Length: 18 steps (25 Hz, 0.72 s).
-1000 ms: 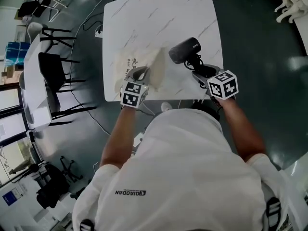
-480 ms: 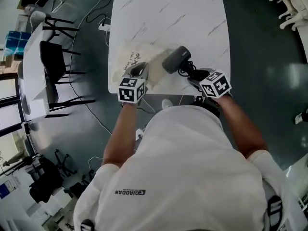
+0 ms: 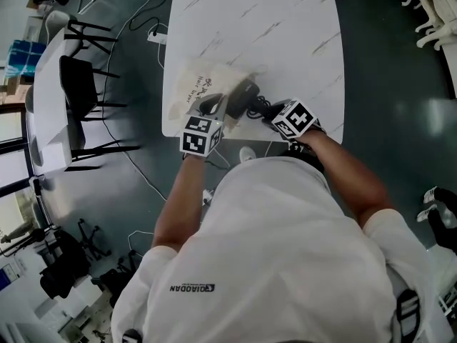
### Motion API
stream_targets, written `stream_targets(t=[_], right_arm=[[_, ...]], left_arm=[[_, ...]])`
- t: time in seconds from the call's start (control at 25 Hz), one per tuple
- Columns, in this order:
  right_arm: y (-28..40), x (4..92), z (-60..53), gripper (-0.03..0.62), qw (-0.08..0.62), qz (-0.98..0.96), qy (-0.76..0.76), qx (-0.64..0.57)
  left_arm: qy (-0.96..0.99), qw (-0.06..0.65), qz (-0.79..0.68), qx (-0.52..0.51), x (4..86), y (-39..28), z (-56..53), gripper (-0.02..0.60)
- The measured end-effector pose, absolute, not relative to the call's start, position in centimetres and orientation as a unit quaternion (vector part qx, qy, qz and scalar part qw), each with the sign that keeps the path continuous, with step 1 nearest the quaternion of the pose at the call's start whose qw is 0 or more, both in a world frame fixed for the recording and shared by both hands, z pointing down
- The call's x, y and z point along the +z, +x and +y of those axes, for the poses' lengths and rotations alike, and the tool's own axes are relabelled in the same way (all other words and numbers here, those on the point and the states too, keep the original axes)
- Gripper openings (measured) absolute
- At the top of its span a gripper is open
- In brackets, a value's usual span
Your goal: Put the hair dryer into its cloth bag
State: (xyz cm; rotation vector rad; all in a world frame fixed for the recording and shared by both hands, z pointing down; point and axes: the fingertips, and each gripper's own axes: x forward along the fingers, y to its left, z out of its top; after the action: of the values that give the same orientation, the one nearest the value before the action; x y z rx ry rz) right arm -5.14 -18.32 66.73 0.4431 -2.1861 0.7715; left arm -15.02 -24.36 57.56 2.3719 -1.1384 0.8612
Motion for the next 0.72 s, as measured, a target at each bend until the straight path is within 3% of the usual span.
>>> stream_targets(t=[0.24,0.72], right_arm=[[-7.9,68.0,-20.5,0.213,0.446,-0.857,0.168,0.193],[-12.3,70.3,-24.8,0.215,0.478,-0.856,0.159,0.122]], left_arm=[[0.838,0.182,-0.404,0.319,58.1,-14.2,-23.4,0.051],[0.842,0.211,-0.403,0.288,57.9,-13.7,-22.7,0.051]])
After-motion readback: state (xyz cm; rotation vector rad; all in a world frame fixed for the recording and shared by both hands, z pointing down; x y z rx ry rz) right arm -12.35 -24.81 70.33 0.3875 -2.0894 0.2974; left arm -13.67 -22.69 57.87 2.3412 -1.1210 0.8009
